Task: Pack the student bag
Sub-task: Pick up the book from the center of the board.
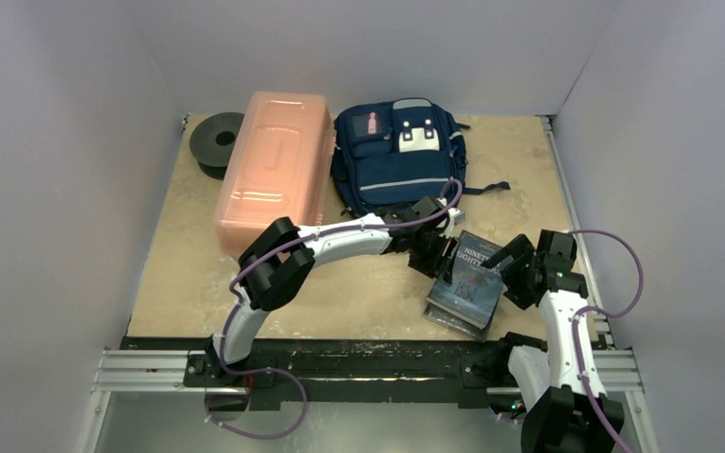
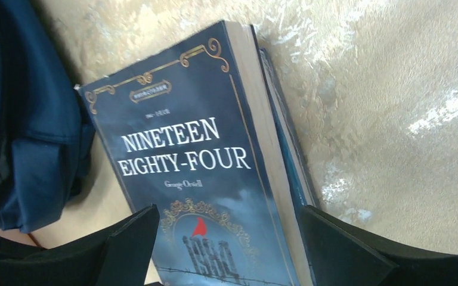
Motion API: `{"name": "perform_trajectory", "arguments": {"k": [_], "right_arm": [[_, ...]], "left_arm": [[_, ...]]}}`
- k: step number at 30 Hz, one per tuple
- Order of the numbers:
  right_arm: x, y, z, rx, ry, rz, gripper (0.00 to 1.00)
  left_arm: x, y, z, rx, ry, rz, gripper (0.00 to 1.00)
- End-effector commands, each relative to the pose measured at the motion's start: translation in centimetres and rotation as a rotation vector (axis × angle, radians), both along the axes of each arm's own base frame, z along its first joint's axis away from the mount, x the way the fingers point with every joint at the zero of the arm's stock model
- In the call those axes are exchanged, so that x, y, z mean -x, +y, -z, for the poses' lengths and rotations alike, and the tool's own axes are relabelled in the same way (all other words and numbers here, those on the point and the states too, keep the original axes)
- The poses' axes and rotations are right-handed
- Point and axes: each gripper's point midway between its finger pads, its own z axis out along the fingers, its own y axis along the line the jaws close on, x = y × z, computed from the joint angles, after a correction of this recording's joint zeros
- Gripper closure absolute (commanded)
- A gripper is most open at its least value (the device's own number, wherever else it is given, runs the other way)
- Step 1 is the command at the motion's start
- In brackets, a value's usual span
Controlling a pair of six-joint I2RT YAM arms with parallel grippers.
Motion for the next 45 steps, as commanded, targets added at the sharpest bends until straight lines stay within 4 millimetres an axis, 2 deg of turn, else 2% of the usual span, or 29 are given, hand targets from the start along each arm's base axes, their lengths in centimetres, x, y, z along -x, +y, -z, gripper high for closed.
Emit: {"name": "perform_trajectory", "arguments": {"k": [1,6,9,12,15,18,20,29,34,37,41,45], "right_arm": [[-0.1,0.1,1.8,-0.002,0.012,-0.02,0.11],[-0.3,0.9,2.8,-0.045,0.006,-0.041,0.22],[-0.2,1.1,3.0,-0.052,0.001,-0.044,0.31],[-0.1,1.2,3.1,-0.053,-0.002,-0.052,0.35],[0.0,1.3,2.7,-0.052,-0.011,-0.057,0.39],[0.0,1.8,2.3,-0.076,-0.036,-0.063,0.43],[0.1,2.1,2.2,-0.089,-0.043,-0.069,0.46],[0.2,2.3,2.2,-0.094,-0.049,-0.084,0.49],[0.2,2.8,2.2,-0.118,-0.055,-0.098,0.5],[0.2,3.3,2.1,-0.141,-0.067,-0.108,0.55],[0.1,3.8,1.7,-0.173,-0.089,-0.114,0.58],[-0.1,4.1,1.3,-0.191,-0.106,-0.114,0.58]], "left_arm": [[-0.8,-1.1,0.2,0.007,0.026,-0.074,0.46],[-0.9,-0.7,1.7,-0.03,0.039,-0.103,0.45],[0.2,-1.9,1.0,0.04,0.088,-0.039,0.45],[1.8,-3.1,-1.2,0.145,0.175,0.017,0.48],[2.5,-3.7,-4.9,0.261,0.195,0.037,0.49],[2.8,-4.0,-7.5,0.313,0.206,0.044,0.58],[2.9,-4.1,-8.7,0.337,0.205,0.044,0.61],[2.8,-3.5,-11.7,0.369,0.168,0.024,0.61],[2.8,-4.7,-11.0,0.396,0.235,0.009,0.55],[2.6,-5.6,-9.9,0.403,0.279,0.002,0.55],[2.0,-5.8,-7.5,0.342,0.279,-0.027,0.55],[1.6,-4.9,-4.7,0.242,0.276,-0.08,0.53]]}}
